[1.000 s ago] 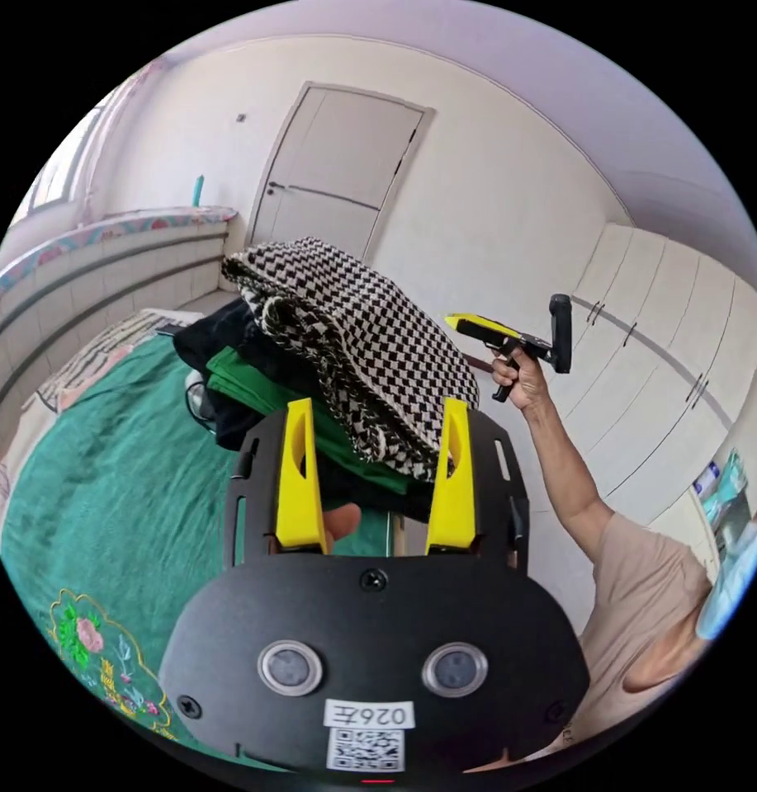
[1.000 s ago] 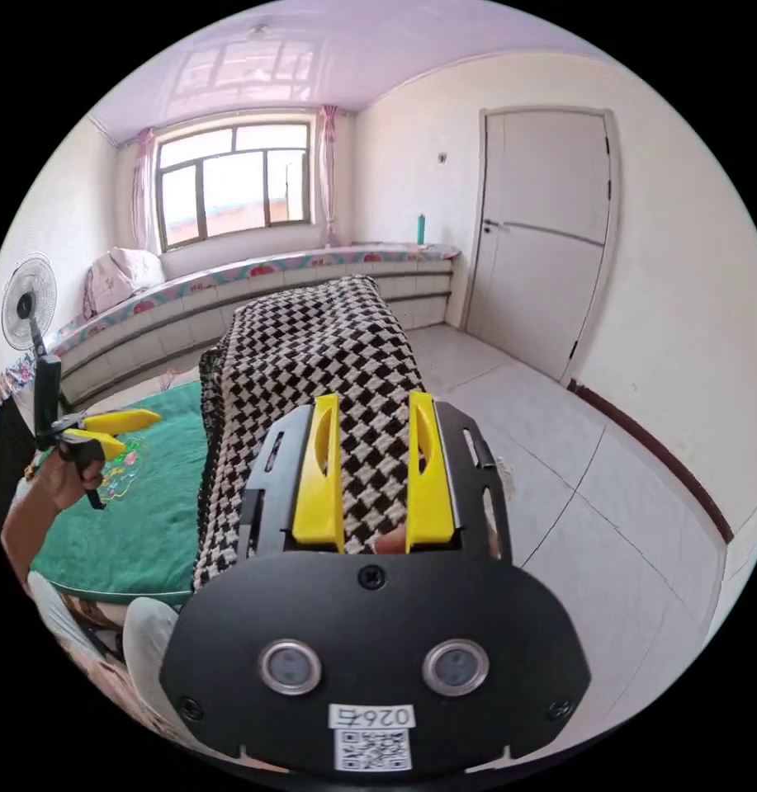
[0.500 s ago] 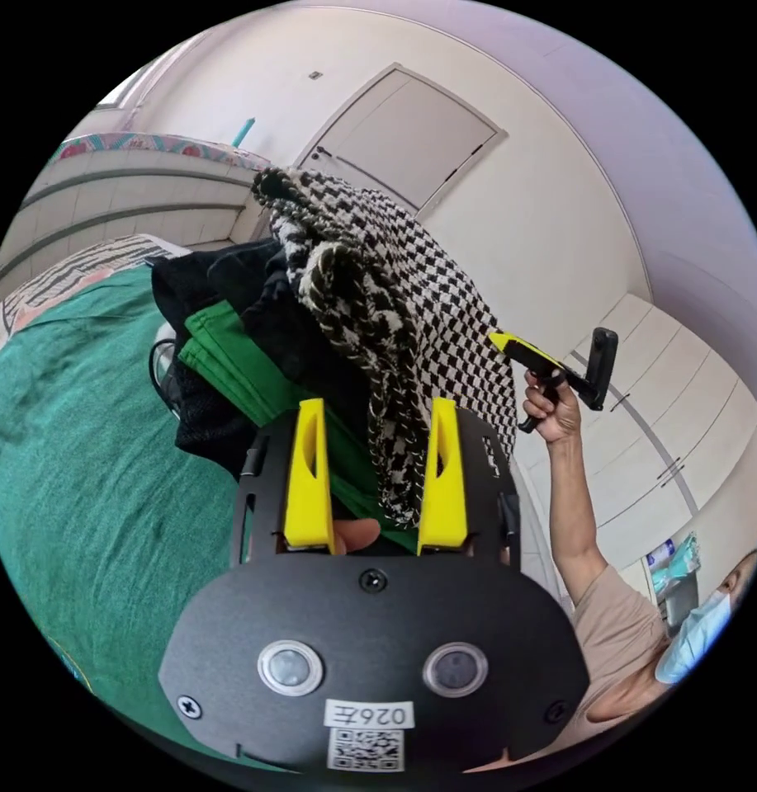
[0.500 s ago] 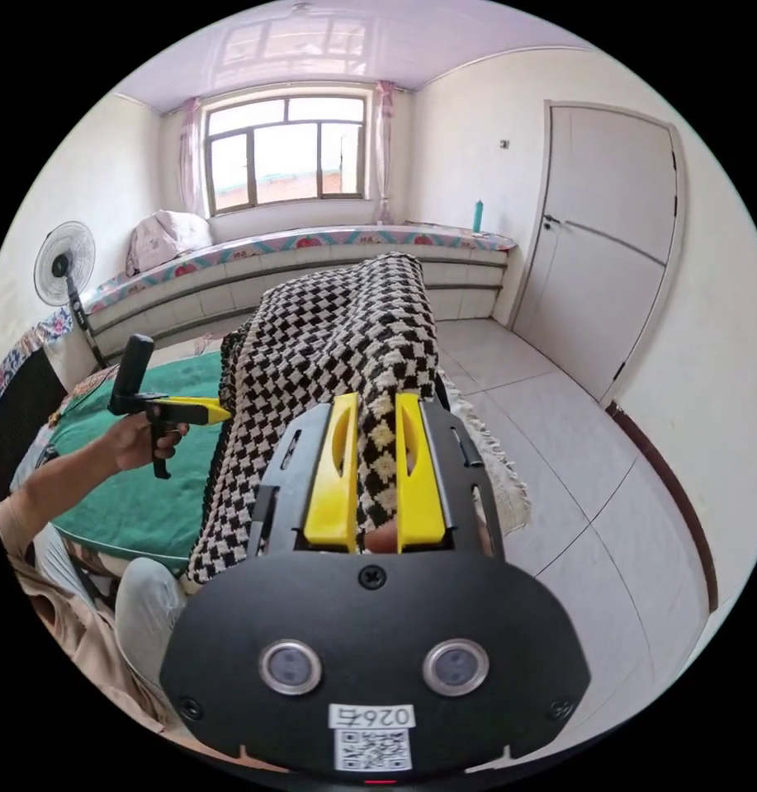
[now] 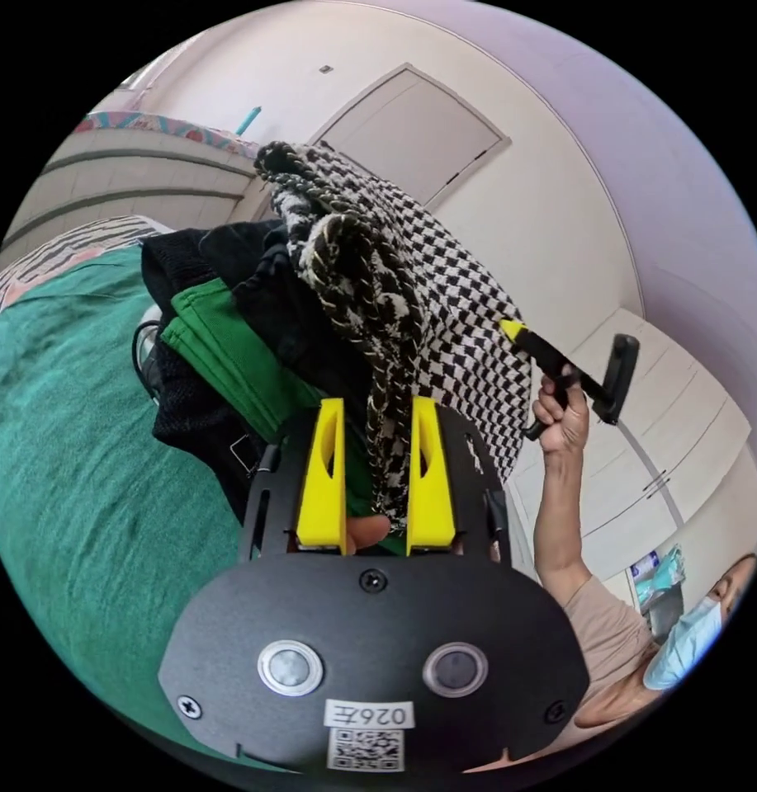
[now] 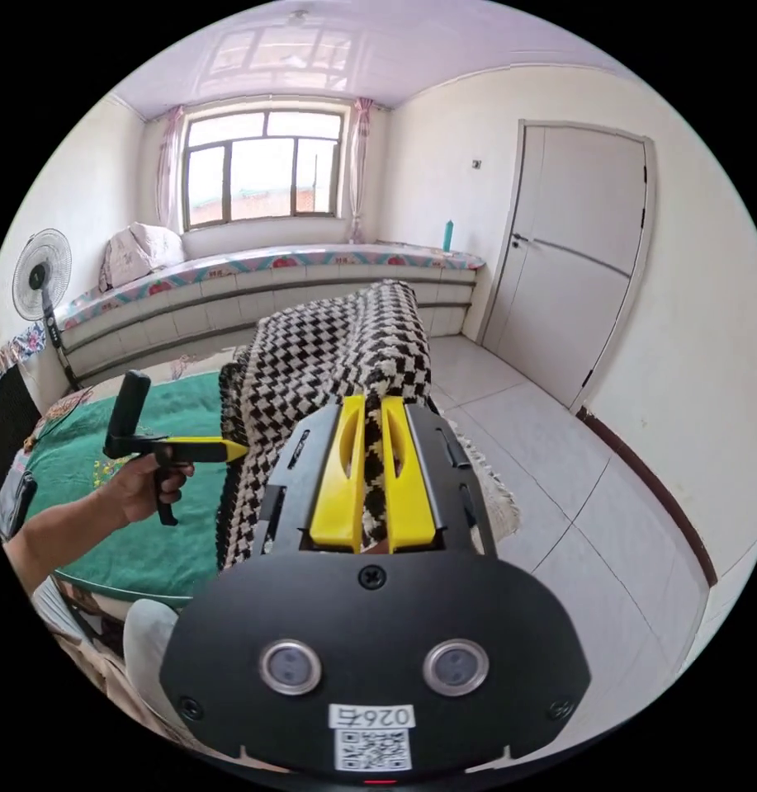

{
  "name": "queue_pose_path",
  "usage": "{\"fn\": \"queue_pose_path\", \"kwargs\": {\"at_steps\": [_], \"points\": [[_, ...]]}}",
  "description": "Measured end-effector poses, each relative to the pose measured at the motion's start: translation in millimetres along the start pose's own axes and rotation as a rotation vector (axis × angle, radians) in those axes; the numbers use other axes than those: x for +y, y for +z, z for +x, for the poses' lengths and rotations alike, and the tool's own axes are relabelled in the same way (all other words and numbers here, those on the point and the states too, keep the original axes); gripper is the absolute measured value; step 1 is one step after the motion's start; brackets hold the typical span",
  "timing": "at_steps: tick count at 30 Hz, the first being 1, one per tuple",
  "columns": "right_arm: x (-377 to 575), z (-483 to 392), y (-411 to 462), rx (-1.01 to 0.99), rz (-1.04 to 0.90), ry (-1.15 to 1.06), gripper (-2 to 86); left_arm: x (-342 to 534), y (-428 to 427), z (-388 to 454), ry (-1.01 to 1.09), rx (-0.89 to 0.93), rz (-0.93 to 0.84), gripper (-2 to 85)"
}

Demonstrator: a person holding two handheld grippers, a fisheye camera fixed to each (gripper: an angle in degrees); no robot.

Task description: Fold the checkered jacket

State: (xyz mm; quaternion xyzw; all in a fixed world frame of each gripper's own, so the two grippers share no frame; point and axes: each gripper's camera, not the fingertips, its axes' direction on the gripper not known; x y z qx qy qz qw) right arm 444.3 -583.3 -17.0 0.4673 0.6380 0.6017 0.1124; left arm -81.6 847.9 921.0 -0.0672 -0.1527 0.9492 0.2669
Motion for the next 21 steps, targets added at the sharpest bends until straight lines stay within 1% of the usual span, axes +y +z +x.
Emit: {"fn": "queue_pose_path", "kwargs": {"at_steps": [2, 6, 8, 9, 11, 13, 14, 16, 17, 19, 20, 21], "points": [[23, -40, -47, -0.004, 0.098, -0.035, -1.0, 12, -7, -6, -0.044, 0.000, 0.035, 10.3], [57, -112, -112, -0.051, 0.211, -0.136, -1.1, 39, -23, -24, -0.092, 0.060, 0.086, 13.0], [83, -165, -155, -0.095, 0.273, -0.229, -1.1, 52, -34, -34, -0.108, 0.129, 0.105, 14.8], [90, -178, -167, -0.099, 0.289, -0.256, -1.1, 64, -44, -40, -0.108, 0.191, 0.129, 16.2], [118, -228, -212, -0.112, 0.354, -0.356, -1.2, 88, -67, -50, -0.089, 0.336, 0.198, 16.1], [136, -260, -242, -0.130, 0.392, -0.426, -1.2, 127, -101, -67, -0.105, 0.521, 0.281, 15.5], [146, -280, -261, -0.153, 0.410, -0.467, -1.2, 138, -111, -70, -0.100, 0.551, 0.299, 15.5], [156, -306, -286, -0.197, 0.428, -0.519, -1.2, 182, -158, -78, -0.075, 0.635, 0.356, 14.1], [161, -324, -299, -0.221, 0.437, -0.550, -1.2, 193, -171, -79, -0.063, 0.648, 0.366, 13.3], [165, -348, -315, -0.275, 0.439, -0.584, -1.2, 234, -229, -80, -0.007, 0.690, 0.381, 9.3], [168, -364, -323, -0.322, 0.441, -0.606, -1.2, 244, -246, -79, 0.005, 0.685, 0.385, 8.1], [168, -372, -326, -0.345, 0.443, -0.617, -1.2, 264, -281, -77, 0.024, 0.644, 0.399, 7.2]]}}
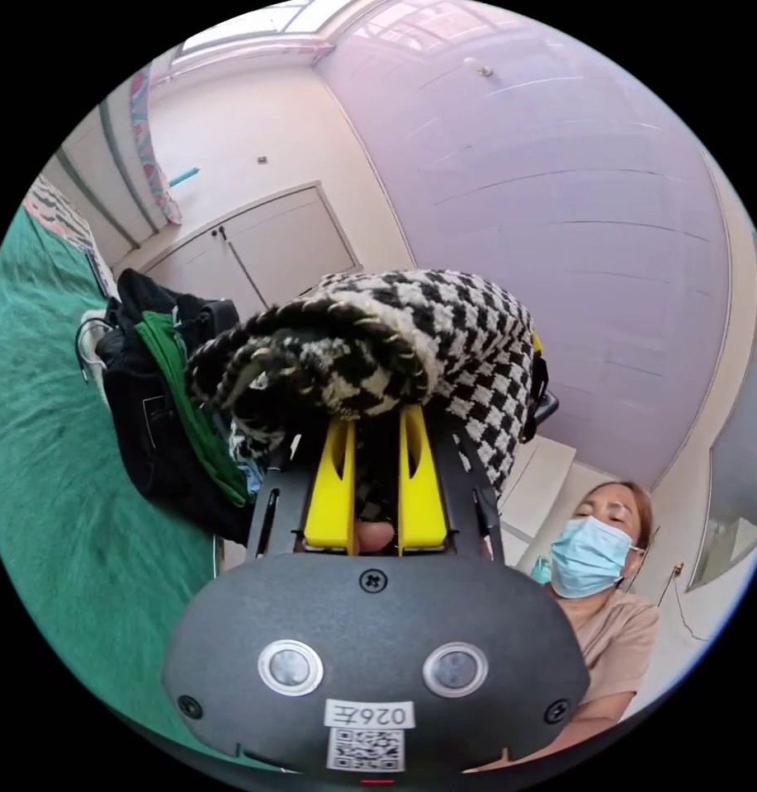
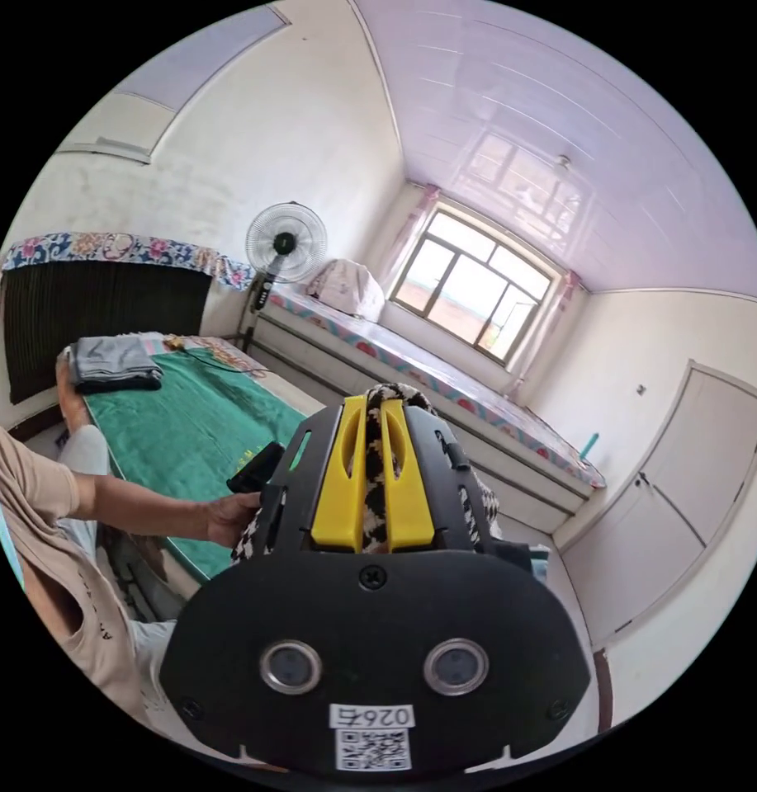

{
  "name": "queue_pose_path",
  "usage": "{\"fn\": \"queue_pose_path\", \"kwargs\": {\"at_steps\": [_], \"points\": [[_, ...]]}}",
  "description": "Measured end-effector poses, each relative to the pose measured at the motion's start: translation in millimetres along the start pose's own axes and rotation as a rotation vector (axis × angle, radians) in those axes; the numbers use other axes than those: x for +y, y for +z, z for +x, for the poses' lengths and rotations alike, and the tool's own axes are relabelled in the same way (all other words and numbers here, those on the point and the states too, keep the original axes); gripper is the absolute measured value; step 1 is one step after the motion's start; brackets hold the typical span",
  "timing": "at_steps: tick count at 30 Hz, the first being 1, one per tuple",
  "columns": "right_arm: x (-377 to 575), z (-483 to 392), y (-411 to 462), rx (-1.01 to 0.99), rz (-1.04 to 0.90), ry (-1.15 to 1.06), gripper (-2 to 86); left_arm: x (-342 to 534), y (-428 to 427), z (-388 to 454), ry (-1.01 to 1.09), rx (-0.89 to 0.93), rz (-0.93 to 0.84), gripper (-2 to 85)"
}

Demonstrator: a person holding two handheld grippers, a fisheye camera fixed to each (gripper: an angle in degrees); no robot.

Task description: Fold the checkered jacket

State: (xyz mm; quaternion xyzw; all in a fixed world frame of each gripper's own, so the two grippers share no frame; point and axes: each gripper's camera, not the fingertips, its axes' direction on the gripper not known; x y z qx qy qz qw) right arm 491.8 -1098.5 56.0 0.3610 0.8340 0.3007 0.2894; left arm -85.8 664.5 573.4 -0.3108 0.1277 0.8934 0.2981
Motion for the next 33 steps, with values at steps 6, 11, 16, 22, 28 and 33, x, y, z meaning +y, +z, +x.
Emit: {"fn": "queue_pose_path", "kwargs": {"at_steps": [6, 11, 16, 22, 28, 33], "points": [[-60, -60, 4, -0.180, 0.132, -0.026, -1.2, 30, -172, 139, 0.124, -0.311, 0.133, 5.7], [-103, -57, 53, -0.349, 0.170, 0.126, -1.0, 52, -291, 224, 0.102, -0.569, 0.182, 5.6], [-45, -38, 226, -0.468, -0.175, 0.269, 0.3, 121, -422, 182, -0.220, -0.976, 0.143, 7.9], [112, 14, 472, -0.734, -0.594, 0.503, 2.5, 234, -570, 121, -0.485, -0.762, 0.556, 0.9], [160, 110, 553, -0.781, -0.557, 0.567, 3.5, 235, -588, 159, -0.344, -1.037, 0.401, -0.6], [157, 165, 555, -0.672, -0.513, 0.487, 4.6, 247, -591, 173, -0.299, -1.258, 0.319, 3.9]]}}
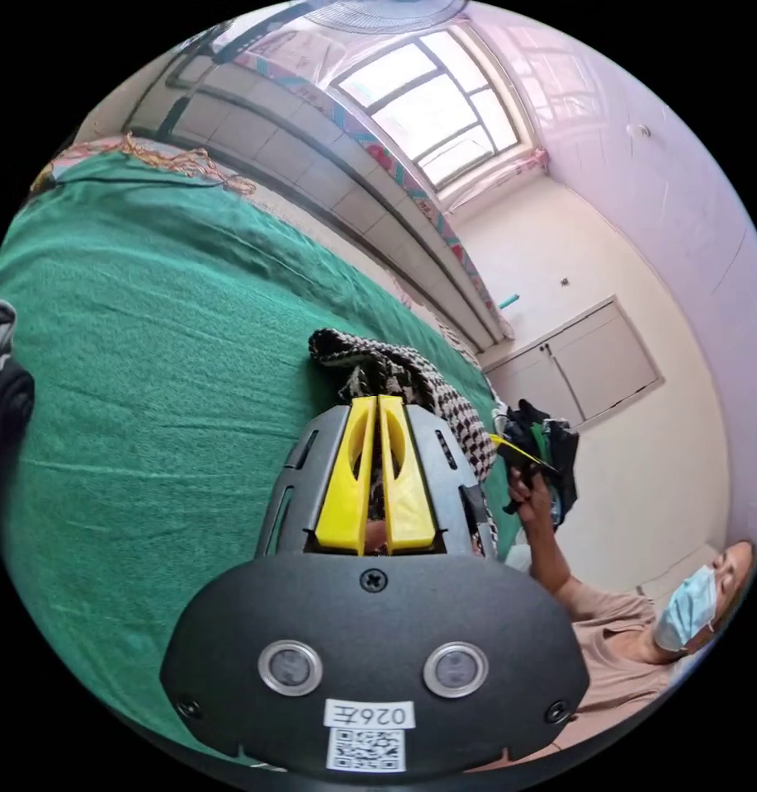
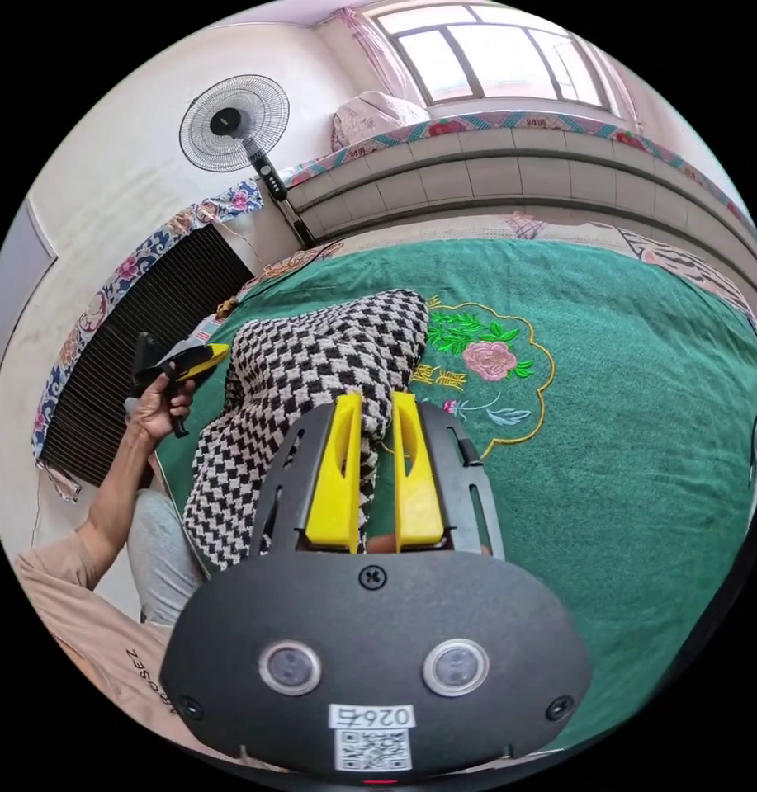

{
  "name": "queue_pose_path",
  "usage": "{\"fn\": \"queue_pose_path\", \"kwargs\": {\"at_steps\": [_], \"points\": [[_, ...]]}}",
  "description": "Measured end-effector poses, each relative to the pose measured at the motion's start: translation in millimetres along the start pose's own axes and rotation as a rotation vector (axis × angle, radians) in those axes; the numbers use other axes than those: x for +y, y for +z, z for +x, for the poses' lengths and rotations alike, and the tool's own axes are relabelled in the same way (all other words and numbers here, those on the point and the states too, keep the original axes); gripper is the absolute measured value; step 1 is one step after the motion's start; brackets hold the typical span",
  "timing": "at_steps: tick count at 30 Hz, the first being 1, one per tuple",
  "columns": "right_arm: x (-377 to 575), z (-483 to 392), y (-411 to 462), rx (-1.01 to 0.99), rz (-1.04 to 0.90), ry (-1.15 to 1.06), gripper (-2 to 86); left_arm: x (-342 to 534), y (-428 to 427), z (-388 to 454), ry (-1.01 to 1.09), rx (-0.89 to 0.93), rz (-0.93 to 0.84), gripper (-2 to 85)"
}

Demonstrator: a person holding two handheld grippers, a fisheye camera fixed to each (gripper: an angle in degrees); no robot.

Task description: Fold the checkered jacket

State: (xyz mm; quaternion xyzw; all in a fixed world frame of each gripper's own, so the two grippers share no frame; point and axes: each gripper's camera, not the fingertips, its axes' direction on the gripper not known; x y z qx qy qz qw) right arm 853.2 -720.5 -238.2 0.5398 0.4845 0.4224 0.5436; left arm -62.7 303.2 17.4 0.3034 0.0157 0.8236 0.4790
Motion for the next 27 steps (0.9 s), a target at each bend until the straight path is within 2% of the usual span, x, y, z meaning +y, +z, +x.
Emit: {"fn": "queue_pose_path", "kwargs": {"at_steps": [2, 4, 7, 11, 18, 20, 22, 24, 25, 27], "points": [[-9, 28, -10, 0.006, 0.013, 0.029, 5.6, 4, 6, -8, -0.010, -0.002, 0.020, 8.4], [-17, 56, -16, -0.023, 0.014, 0.063, 6.0, 8, 30, -28, -0.076, 0.124, -0.018, 14.5], [-29, 113, -30, -0.136, 0.027, 0.158, 6.6, 24, 47, -51, -0.159, 0.186, -0.025, 18.5], [-37, 190, -59, -0.281, 0.110, 0.277, 7.4, 41, 28, -74, -0.211, 0.275, 0.034, 18.7], [-88, 261, -62, -0.201, 0.095, 0.301, 15.1, 66, 28, -97, -0.203, 0.320, 0.035, 22.0], [-120, 291, -19, -0.311, -0.040, 0.385, 14.3, 73, 27, -107, -0.215, 0.363, 0.054, 21.2], [-137, 297, 11, -0.483, -0.124, 0.416, 10.9, 82, 23, -114, -0.197, 0.441, 0.054, 13.7], [-152, 281, 2, -0.434, -0.097, 0.351, 8.4, 84, 12, -109, -0.139, 0.550, 0.117, 6.6], [-162, 261, -18, -0.377, -0.057, 0.248, 7.7, 79, 4, -93, -0.060, 0.610, 0.143, 5.9], [-168, 230, -54, -0.328, 0.035, 0.095, 7.0, 72, -14, -55, 0.143, 0.597, 0.179, 5.9]]}}
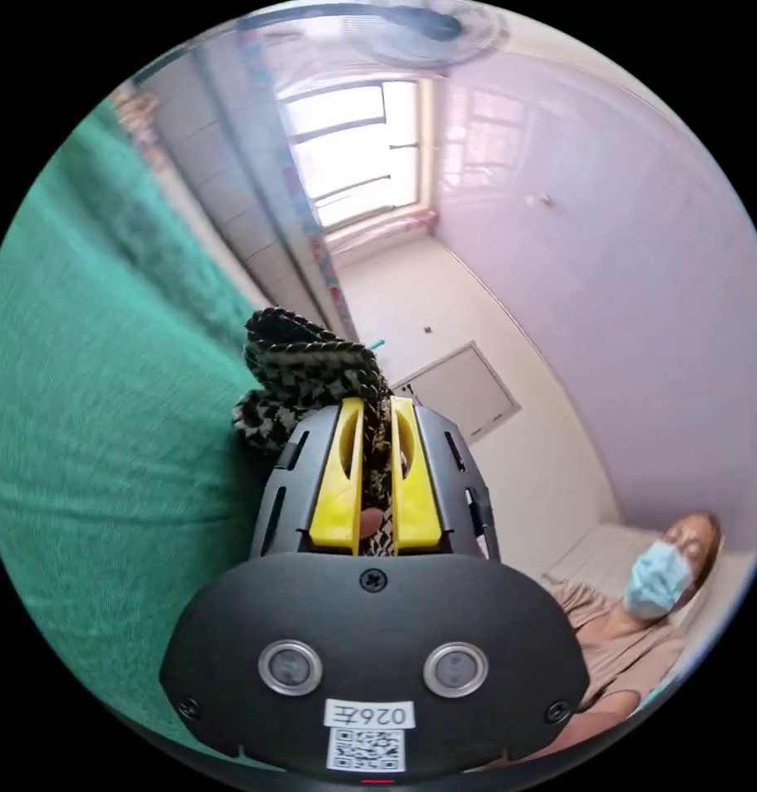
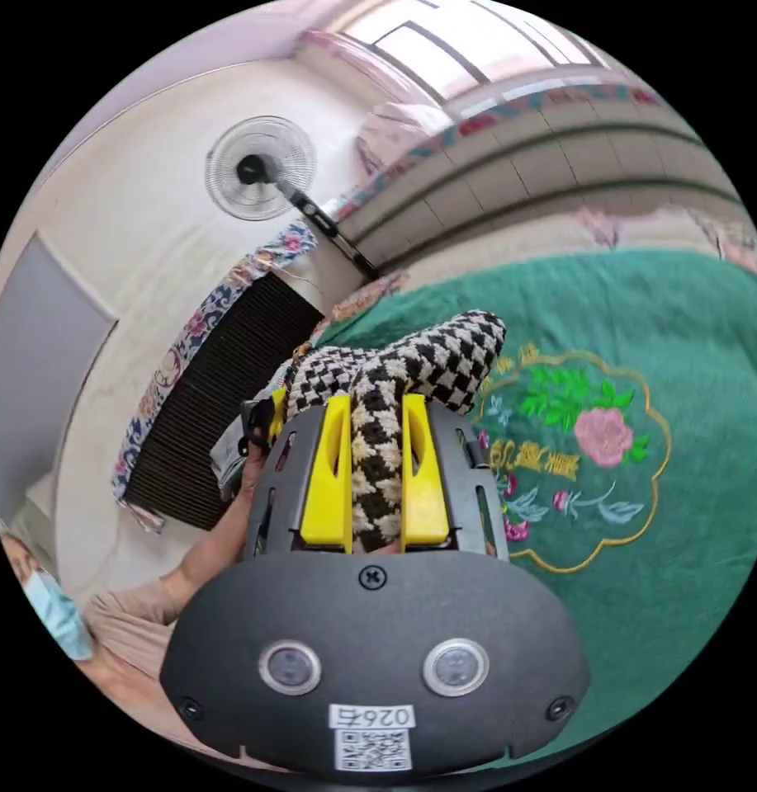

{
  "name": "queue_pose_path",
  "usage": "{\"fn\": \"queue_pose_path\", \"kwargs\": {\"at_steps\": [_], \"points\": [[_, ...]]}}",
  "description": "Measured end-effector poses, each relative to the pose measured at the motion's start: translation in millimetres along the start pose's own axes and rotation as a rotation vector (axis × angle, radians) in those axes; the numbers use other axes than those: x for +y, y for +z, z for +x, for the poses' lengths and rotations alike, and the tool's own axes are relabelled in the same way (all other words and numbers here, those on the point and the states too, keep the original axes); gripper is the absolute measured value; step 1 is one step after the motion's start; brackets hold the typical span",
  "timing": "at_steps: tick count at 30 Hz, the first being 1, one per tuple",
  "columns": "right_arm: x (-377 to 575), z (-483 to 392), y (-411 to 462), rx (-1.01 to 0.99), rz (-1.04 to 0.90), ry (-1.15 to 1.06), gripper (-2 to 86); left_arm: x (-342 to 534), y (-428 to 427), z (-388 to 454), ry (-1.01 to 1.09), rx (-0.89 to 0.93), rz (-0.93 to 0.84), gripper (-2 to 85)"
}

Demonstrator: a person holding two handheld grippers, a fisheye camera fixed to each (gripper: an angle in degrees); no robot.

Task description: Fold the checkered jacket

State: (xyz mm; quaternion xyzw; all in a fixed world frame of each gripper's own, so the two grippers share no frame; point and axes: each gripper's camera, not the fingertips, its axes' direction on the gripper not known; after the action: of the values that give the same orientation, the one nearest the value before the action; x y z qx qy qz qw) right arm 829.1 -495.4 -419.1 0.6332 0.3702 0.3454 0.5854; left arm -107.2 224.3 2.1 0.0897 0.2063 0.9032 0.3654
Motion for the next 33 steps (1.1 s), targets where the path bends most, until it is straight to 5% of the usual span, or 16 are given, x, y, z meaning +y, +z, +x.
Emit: {"fn": "queue_pose_path", "kwargs": {"at_steps": [2, 5, 8, 11, 18, 20, 22, 27, 33], "points": [[5, -30, -38, 0.142, 0.163, -0.159, 6.9, -5, -5, 32, 0.144, -0.024, 0.048, 6.9], [5, -1, -71, 0.322, 0.278, -0.046, 9.6, 2, -30, 35, 0.117, -0.071, 0.146, 12.3], [28, 13, -79, 0.231, 0.288, -0.016, 10.8, 17, -61, 17, -0.038, -0.110, 0.271, 13.8], [58, -18, -26, 0.281, 0.145, -0.126, 11.7, 26, -69, 13, -0.135, -0.176, 0.270, 13.0], [125, -80, 193, 0.428, -0.257, -0.405, 15.1, 28, 0, 31, -0.099, -0.259, -0.080, 12.7], [152, -88, 260, 0.638, -0.341, -0.553, 10.9, 31, 17, 31, -0.101, -0.257, -0.142, 12.4], [153, -103, 261, 0.610, -0.376, -0.617, 1.6, 31, 28, 30, -0.119, -0.244, -0.180, 11.0], [112, -87, 163, 0.593, -0.181, -0.519, -0.5, 23, 24, 54, -0.047, -0.372, -0.146, 9.9], [96, 73, -124, 0.488, 0.275, 0.081, 0.0, 22, 57, 67, 0.007, -0.580, -0.257, 11.5]]}}
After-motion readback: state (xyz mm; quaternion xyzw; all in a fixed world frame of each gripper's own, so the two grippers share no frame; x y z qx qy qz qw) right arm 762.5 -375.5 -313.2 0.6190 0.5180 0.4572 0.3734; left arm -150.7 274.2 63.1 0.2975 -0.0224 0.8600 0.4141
